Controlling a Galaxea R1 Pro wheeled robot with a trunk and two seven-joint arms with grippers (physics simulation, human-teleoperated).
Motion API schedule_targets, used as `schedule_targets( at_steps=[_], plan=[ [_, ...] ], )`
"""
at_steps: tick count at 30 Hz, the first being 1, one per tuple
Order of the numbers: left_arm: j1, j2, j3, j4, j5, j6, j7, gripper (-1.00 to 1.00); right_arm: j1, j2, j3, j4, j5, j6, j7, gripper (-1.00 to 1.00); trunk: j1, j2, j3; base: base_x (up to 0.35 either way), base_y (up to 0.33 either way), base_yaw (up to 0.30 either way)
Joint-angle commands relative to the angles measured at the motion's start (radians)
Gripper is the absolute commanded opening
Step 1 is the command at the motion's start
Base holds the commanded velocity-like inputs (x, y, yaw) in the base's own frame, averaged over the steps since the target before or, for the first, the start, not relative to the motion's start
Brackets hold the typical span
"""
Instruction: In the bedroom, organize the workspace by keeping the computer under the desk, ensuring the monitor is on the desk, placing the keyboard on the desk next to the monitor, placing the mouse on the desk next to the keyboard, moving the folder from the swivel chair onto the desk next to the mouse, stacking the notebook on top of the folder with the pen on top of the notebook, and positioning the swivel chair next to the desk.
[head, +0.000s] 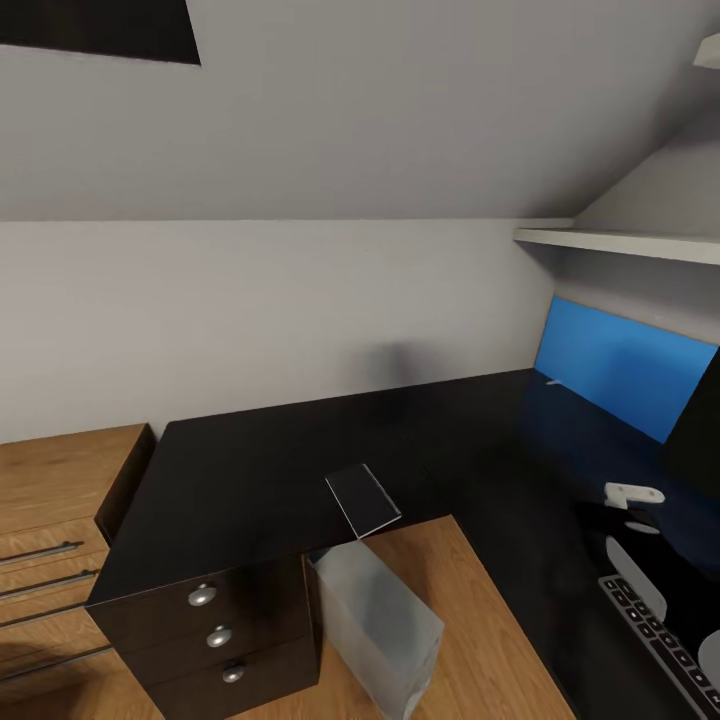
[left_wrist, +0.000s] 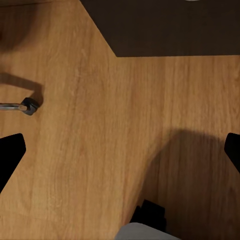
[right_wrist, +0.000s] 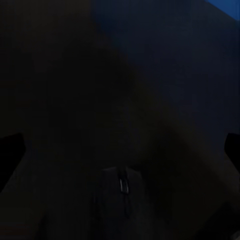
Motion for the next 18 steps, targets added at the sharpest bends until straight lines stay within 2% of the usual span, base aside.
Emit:
schedule_targets(
  at_steps=[1, 6, 9, 15, 18],
  plan=[
    [0.000, 0.000, -0.008, -0.001, 0.008, -0.002, 0.005, 1.00, -0.001, -0.002, 0.006, -0.015, -0.010, 0.004, -0.010, 1.00, 0.000, -0.001, -0.001, 0.000, 0.000, 0.000],
    [0.000, 0.000, -0.009, 0.002, 0.008, -0.001, 0.004, 1.00, 0.000, 0.001, 0.009, -0.086, -0.031, 0.009, -0.011, 1.00, 0.000, -0.001, -0.001, 0.000, 0.000, 0.000],
    [0.000, 0.001, -0.009, 0.004, 0.008, -0.001, 0.004, 1.00, 0.002, 0.014, 0.010, -0.167, -0.092, 0.012, -0.012, 1.00, 0.000, -0.001, -0.001, 0.000, 0.000, 0.031],
    [0.000, 0.001, -0.009, 0.018, 0.007, -0.002, 0.003, 1.00, 0.005, 0.027, 0.013, -0.208, -0.109, 0.011, -0.013, 1.00, 0.000, -0.001, -0.001, 0.000, 0.000, 0.200],
    [-0.001, 0.001, -0.009, 0.020, 0.007, -0.002, 0.003, 1.00, 0.006, 0.054, 0.013, -0.212, -0.104, 0.011, -0.018, 1.00, 0.000, -0.001, -0.001, 0.000, 0.000, 0.257]
  ],
)
